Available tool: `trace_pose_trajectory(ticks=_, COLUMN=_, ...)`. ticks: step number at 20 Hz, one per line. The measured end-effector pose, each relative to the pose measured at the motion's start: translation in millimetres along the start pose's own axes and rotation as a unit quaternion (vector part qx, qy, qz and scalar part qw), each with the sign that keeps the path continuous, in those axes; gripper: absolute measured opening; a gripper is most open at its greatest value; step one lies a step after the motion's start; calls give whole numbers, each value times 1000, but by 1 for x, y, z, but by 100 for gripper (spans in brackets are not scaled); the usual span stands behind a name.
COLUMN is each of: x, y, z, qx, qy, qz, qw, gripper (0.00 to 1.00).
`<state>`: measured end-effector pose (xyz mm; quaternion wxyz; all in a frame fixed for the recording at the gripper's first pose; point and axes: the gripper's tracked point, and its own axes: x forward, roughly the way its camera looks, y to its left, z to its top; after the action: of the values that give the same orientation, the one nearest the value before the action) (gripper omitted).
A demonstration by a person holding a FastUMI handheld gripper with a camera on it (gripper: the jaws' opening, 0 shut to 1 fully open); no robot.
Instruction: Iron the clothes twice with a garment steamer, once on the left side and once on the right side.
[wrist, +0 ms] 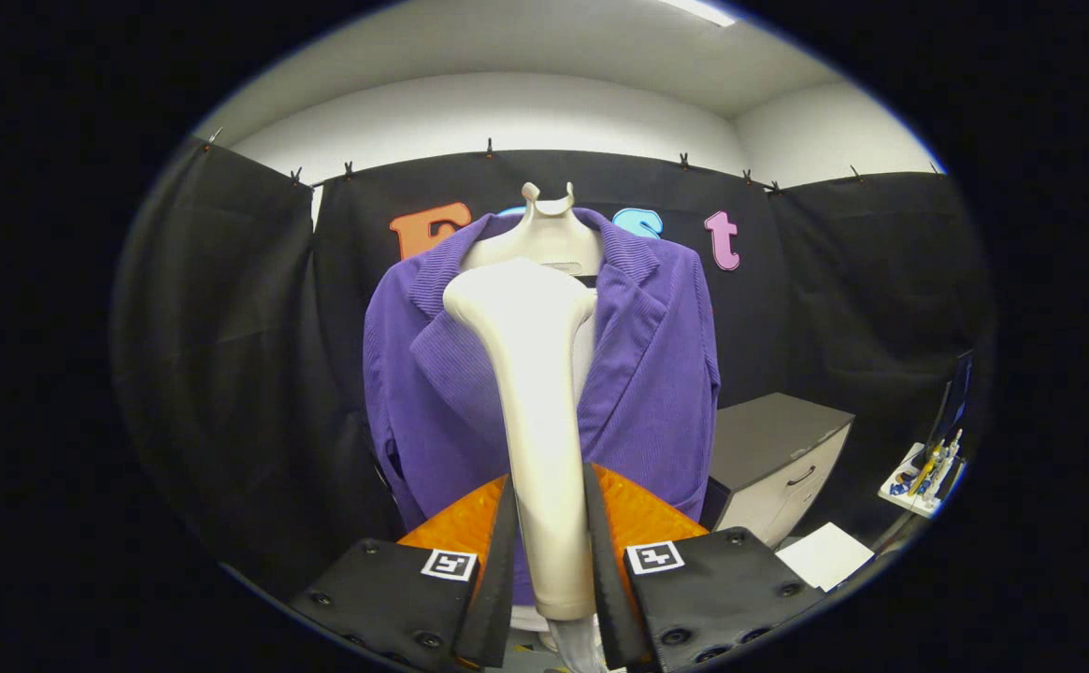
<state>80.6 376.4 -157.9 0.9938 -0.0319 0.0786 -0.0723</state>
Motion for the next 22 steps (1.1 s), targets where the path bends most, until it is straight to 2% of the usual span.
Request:
trace_pose_trajectory(ticks=7, x=33, y=43, z=-63, qx=-28, qy=53, qz=5, qw=998, gripper=45)
trace_pose_trajectory(ticks=13, x=42, y=38, z=-127, qx=-36, qy=106, qz=-9, qw=994, gripper=45)
trace_pose_trajectory(ticks=22, x=33, y=20, z=-198, qx=-38, qy=164, qz=-10, qw=986, gripper=45)
